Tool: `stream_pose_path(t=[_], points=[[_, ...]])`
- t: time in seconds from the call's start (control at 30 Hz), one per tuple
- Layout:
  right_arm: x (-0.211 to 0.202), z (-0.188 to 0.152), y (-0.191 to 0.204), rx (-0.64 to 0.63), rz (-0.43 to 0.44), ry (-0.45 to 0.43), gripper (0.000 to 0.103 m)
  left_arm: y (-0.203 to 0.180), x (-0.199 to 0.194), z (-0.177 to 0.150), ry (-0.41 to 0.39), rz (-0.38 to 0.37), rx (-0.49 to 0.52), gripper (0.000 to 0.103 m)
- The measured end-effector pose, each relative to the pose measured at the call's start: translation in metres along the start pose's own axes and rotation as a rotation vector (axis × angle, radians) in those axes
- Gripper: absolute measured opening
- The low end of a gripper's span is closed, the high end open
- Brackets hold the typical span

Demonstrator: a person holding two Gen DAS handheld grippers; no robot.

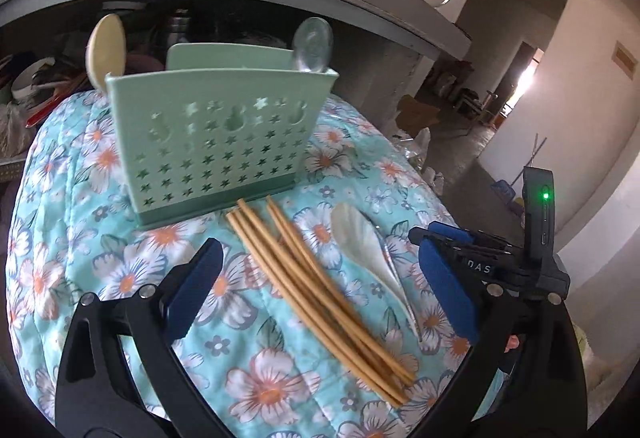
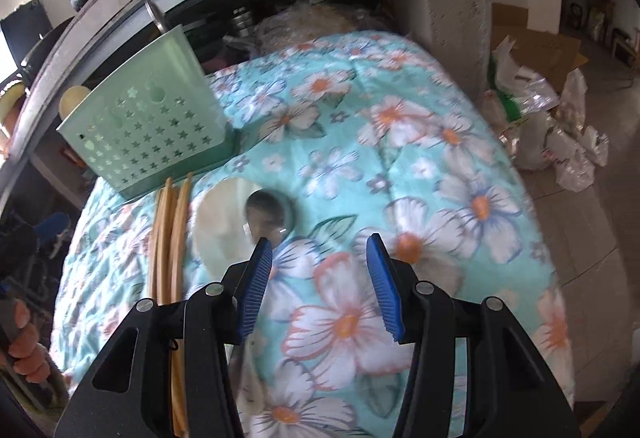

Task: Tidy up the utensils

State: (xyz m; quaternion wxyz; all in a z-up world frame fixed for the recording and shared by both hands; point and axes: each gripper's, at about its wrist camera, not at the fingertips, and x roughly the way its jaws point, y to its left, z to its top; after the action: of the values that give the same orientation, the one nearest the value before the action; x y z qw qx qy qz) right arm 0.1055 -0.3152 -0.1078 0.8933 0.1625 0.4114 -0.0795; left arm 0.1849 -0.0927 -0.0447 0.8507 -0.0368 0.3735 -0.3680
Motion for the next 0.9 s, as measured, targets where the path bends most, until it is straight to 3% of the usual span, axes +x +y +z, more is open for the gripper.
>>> stream_pose_path(t=[0.23,0.4,0.53,0.7,0.9], points=[[-0.006,-0.001,-0.018,0.004,-0.087,-0.052,0.048,-0.042,0.041,0.017,0.026,-0.126,0.078,0.094],[-0.002,-0.003,-0.032,0.03,-0.088,-0.046,0.048,-0.053,0.082,0.02,0.118,-0.188,0.06,0.069],[0.002,-0.004,-0.036,0.042,-0.078,-0.041,0.048,-0.044,0.118,0.018,0.218,-0.166,-0.014,0.049],[0.004,-0.006,-0.036,0.041,-0.067,-0.04,0.048,-0.037,0.149,0.014,0.298,-0.098,-0.045,0.04],[0.005,-0.005,-0.038,0.045,-0.055,-0.042,0.048,-0.037,0.161,0.014,0.319,-0.096,-0.057,0.034]])
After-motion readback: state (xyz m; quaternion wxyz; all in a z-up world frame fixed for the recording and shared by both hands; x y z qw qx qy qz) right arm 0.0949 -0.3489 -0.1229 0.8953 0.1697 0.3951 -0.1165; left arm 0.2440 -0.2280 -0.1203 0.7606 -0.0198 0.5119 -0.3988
